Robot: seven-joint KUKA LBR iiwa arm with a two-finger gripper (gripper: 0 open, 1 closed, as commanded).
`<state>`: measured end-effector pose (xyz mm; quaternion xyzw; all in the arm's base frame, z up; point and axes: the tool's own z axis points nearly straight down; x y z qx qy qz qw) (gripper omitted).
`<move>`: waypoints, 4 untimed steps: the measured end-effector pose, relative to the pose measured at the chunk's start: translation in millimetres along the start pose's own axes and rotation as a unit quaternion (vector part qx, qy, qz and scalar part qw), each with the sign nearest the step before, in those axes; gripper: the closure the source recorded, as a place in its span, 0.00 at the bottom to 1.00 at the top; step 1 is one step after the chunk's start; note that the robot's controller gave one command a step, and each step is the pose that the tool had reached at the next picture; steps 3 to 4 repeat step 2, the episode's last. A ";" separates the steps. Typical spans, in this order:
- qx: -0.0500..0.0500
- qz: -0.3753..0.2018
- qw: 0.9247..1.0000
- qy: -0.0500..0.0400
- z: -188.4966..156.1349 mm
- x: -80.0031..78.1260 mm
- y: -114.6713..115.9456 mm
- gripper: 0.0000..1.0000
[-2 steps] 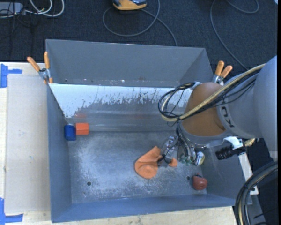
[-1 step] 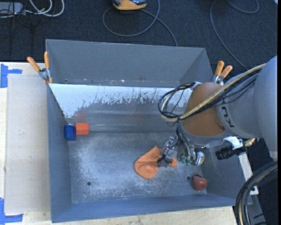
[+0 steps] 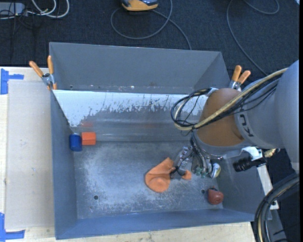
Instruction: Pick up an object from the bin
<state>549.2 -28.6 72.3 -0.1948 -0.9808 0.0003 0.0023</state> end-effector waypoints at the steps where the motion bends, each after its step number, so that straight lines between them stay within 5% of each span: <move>1: 0.000 0.000 1.000 0.002 -20.9 1.1 -0.7 1.00; 4: 0.000 0.000 1.000 0.000 -36.5 -0.1 -0.5 1.00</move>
Offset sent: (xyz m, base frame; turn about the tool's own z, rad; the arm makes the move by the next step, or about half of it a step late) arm 0.0002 0.0001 0.0240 0.0000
